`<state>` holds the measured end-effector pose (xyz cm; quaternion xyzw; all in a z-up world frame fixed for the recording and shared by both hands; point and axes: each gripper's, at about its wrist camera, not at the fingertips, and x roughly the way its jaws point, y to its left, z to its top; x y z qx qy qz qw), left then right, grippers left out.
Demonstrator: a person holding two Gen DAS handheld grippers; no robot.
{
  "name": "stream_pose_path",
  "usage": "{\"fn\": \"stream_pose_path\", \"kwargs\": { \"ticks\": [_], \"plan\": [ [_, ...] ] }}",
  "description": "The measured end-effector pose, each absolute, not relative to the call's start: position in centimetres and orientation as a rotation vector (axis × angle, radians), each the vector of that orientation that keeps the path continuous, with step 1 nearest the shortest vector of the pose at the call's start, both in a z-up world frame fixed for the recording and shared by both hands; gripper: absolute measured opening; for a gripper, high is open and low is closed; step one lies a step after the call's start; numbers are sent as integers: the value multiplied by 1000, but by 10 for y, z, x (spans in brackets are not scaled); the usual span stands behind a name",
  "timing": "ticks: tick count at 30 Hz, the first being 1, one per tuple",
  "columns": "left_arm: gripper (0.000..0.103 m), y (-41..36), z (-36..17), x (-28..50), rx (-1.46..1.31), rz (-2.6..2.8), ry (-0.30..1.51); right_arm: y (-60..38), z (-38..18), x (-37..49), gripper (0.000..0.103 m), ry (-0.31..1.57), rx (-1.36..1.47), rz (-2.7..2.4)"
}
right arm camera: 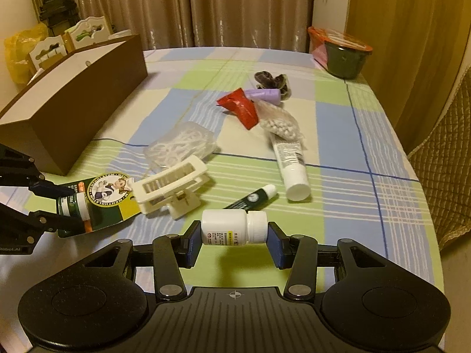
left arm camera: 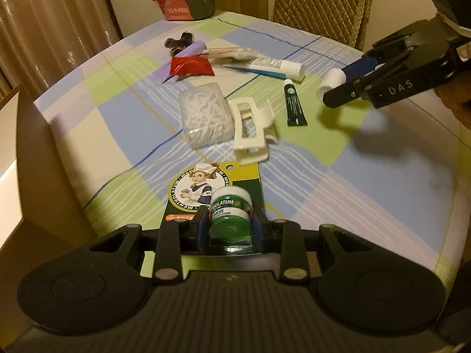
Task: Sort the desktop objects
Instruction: 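Grasp the green-capped jar on its card with the left gripper and lift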
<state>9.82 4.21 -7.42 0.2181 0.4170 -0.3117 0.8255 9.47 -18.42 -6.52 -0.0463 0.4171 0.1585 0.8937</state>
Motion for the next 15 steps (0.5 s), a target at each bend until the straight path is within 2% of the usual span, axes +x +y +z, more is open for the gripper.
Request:
{"fn": "stream_pose_path", "kwargs": {
  "ticks": [15],
  "plan": [
    [27,65,-38,72,394,-599,806,-158,-48,83,46,819,-119,375]
  ]
}}
